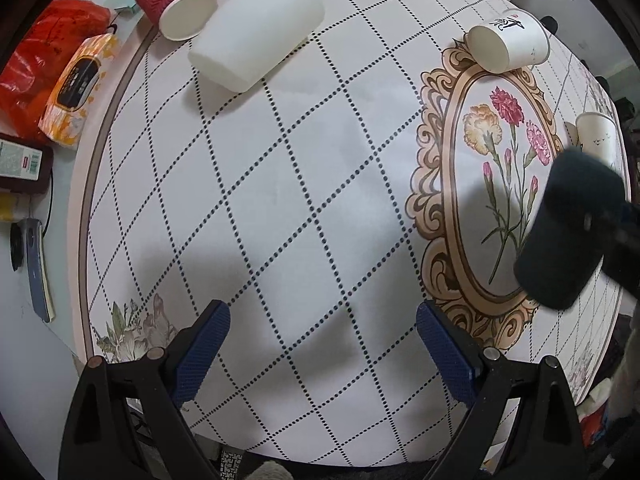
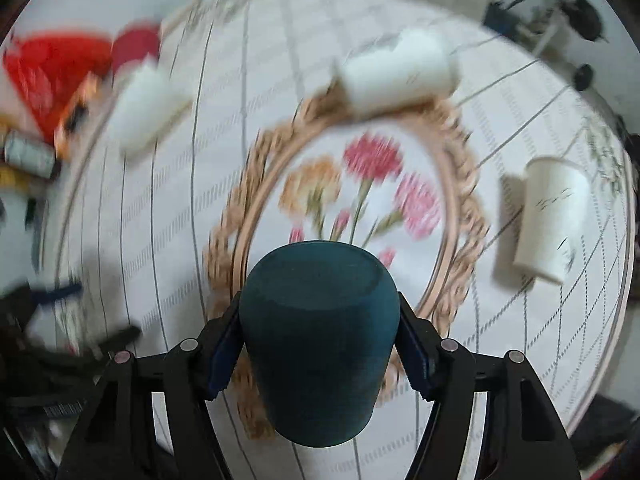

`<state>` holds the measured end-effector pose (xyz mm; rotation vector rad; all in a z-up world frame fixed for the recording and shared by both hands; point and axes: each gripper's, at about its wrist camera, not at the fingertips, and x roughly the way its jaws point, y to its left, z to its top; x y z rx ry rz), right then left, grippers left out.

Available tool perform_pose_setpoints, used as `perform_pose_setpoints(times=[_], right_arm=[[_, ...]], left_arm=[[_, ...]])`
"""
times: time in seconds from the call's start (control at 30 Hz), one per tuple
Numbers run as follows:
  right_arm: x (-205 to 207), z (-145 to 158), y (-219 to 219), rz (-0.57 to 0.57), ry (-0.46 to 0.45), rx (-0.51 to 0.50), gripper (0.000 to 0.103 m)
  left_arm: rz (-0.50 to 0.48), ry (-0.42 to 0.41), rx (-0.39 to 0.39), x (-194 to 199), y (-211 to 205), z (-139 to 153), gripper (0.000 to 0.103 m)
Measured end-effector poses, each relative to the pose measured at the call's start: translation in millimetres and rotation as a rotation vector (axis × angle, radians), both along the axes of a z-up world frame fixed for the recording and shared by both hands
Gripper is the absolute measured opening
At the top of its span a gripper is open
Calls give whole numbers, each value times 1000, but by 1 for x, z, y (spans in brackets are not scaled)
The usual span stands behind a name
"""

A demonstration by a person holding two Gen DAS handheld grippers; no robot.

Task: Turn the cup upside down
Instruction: 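Lower the mug rim-down onto the flower oval and open the right gripper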

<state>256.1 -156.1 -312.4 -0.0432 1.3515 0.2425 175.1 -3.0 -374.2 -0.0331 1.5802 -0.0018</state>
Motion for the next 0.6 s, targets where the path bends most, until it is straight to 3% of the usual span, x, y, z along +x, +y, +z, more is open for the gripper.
perform_pose_setpoints(times=[0.1,0.23,0.4,0.6], right_arm=[[0,8,-10,-68,-146,27,71],[-8,12,-16,-134,-266,71,71],[-33,5,-15,-135,-345,67,71],[-56,-1,-16,-147,-340,70,71]], left_arm=[[-7,1,9,7,-2,-2,95],[-26,3,24,11,-4,-5,95],[-40,7,31,11,-3,-6,95],[-66,1,31,8,-6,-8,95]])
